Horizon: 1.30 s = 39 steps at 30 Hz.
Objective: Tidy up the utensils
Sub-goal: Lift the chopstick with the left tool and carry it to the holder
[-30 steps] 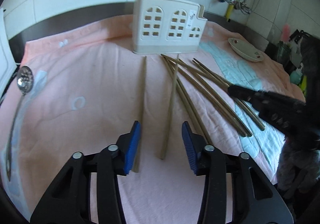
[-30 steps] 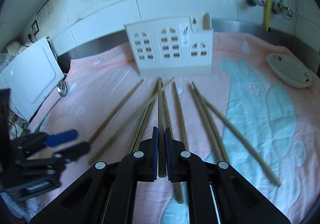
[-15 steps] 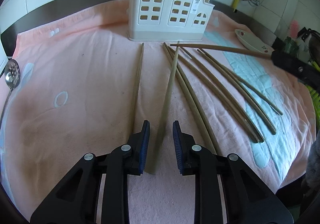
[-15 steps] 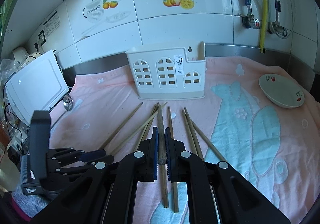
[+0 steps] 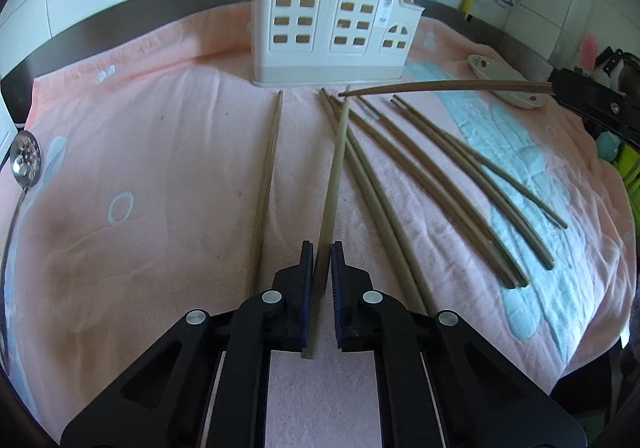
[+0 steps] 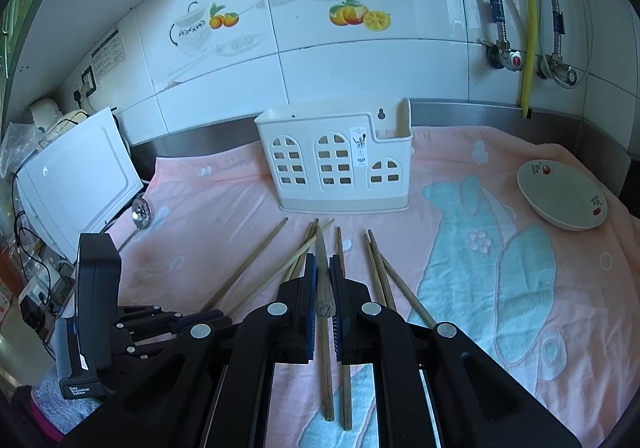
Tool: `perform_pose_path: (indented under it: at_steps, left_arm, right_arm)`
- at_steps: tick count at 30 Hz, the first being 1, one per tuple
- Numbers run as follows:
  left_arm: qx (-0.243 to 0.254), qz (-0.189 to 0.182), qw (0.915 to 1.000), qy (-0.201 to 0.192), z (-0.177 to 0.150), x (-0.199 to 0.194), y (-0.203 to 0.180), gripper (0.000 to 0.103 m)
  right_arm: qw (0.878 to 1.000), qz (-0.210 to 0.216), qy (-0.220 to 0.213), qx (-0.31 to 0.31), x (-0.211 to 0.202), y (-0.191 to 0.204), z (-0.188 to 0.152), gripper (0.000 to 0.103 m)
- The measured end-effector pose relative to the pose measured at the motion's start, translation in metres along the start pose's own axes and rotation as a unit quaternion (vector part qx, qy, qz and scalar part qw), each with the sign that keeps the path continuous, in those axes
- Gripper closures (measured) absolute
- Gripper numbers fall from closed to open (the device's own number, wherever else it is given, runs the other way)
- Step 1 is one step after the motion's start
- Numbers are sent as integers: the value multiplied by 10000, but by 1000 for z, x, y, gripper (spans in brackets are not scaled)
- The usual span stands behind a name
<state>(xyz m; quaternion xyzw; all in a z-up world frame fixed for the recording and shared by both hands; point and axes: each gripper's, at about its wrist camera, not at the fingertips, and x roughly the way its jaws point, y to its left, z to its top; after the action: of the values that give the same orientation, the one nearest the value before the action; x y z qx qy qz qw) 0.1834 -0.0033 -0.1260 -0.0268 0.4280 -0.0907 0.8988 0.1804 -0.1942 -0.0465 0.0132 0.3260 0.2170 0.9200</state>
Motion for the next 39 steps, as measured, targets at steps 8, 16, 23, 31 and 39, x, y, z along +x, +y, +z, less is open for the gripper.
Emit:
perform_pose_path:
  at_steps: [8,16,23,31,39]
  left_arm:
    - [90,-61,9990,-438,11,-35,-6,97]
    - [311,-156,9941,-1031,33,-85,-18,97]
    - [580,-238,9911,-1175,66,-103,-26,97]
    - [815,-382,9880,-1252,116,-122,-35,97]
    - [1017,-226,9786,-1776,173,-161,-44,97]
  right_arm:
    - [9997,-52,-194,-99,-17,1,14,97]
    - [9994,202,-252,-83,-32,1,34,97]
    - [9992,328,-112,-212,-30,-4,64,97]
    - [9988,199,-93,-437,-38,-19,125,97]
    - [9985,-99,-125,-521,-41,-38,177,97]
